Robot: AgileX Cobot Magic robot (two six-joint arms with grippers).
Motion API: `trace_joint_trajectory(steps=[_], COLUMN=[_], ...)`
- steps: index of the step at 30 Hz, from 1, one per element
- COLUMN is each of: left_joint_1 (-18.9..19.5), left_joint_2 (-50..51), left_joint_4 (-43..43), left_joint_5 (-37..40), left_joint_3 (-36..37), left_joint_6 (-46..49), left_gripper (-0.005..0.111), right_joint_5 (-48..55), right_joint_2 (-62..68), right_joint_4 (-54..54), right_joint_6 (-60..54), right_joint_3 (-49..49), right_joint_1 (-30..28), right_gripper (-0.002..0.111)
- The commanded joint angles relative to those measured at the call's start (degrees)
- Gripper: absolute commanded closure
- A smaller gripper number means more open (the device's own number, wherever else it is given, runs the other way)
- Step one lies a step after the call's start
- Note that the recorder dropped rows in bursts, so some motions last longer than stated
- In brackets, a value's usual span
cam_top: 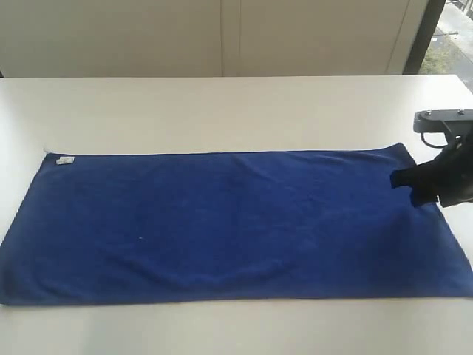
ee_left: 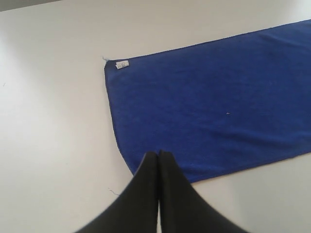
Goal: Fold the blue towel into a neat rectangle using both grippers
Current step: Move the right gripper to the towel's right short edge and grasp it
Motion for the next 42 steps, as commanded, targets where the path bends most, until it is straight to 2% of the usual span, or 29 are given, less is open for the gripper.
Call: trace_joint_trajectory(steps=[1, 11, 24, 31, 42], left_joint_1=[0.1, 0.1, 0.1, 0.1, 0.1], left_joint_2=[-0.5, -0.5, -0.5, -0.5, -0.5], left_joint_4=[-0.9, -0.9, -0.9, -0.9, -0.9], left_joint_5=[0.4, 0.4, 0.4, 0.4, 0.4], left_joint_3=[0.3, 0.3, 0.3, 0.3, 0.3], left_joint_6=[-0.2, -0.2, -0.2, -0.2, -0.2], left_gripper=[0.107, 0.107, 0.107, 0.107, 0.107], right_joint_5=[2.9, 5.9, 9.5, 8.8, 8.1], right_joint_2=[1.7, 6.0, 6.3, 6.3, 5.2], right_joint_4=[-0.7, -0.6, -0.6, -0.8, -4.5], right_joint_6=[-0.4, -0.5, -0.7, -0.3, 4.4], right_joint_3=[-2.9, -4.3, -4.1, -4.1, -4.1], right_joint_1=[-0.3, -2.1, -2.1, -2.5, -9.4], right_gripper=[0.059, 0.060, 0.108, 0.108, 0.108])
